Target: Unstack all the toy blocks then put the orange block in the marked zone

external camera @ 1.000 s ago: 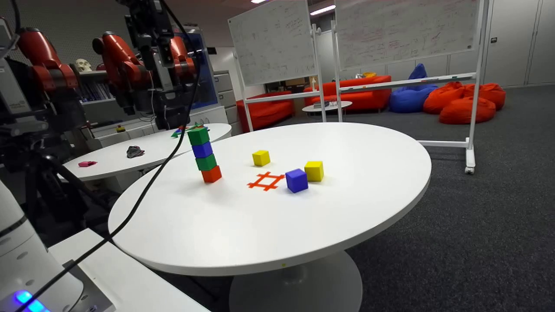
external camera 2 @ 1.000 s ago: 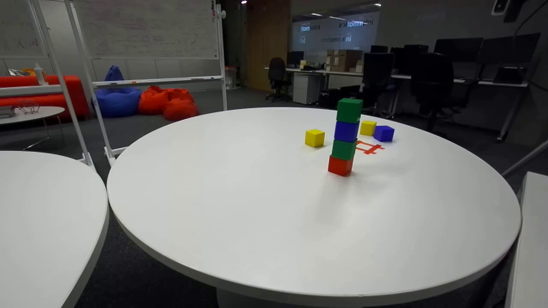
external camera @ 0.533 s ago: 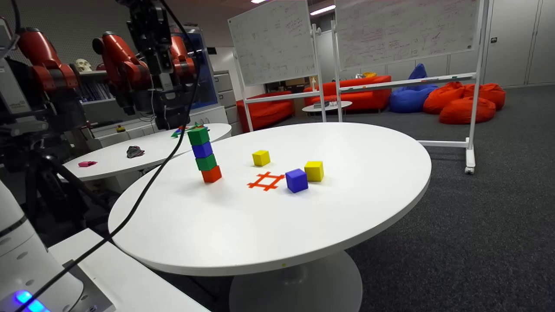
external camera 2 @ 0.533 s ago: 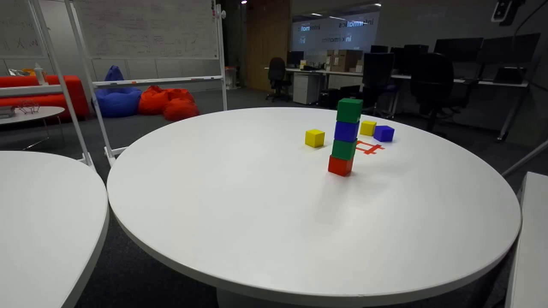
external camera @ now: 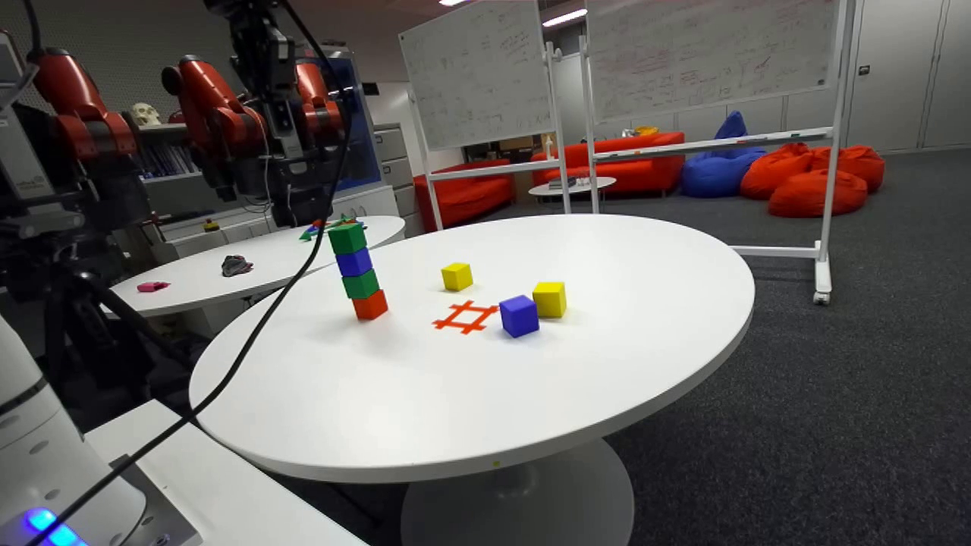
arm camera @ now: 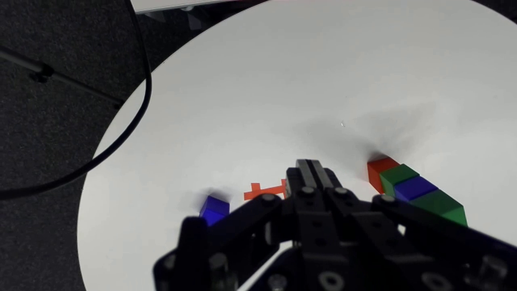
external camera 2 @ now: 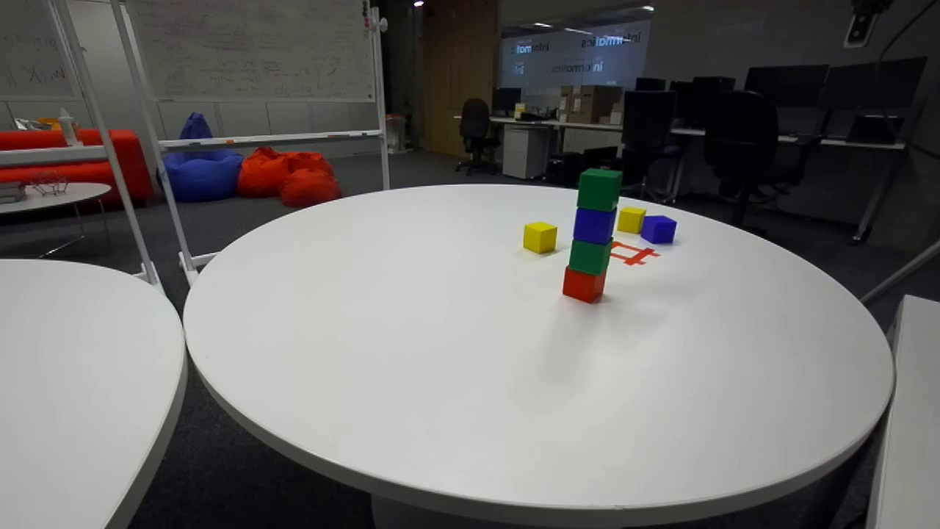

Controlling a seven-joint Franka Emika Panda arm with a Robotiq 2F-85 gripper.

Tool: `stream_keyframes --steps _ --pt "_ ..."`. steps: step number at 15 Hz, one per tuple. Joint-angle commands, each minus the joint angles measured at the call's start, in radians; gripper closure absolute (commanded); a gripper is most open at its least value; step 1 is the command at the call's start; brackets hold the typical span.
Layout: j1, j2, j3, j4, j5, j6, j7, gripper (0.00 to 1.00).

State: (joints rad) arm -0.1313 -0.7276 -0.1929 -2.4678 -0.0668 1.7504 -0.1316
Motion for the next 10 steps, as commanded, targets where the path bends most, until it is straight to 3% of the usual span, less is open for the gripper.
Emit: stream_keyframes --steps 1,10 --pt "-0.001 0.029 0.024 0.004 -0.008 0.009 0.016 1.00" --pt "0.016 0.087 0.092 0.001 -0.027 0.010 0.027 1.00"
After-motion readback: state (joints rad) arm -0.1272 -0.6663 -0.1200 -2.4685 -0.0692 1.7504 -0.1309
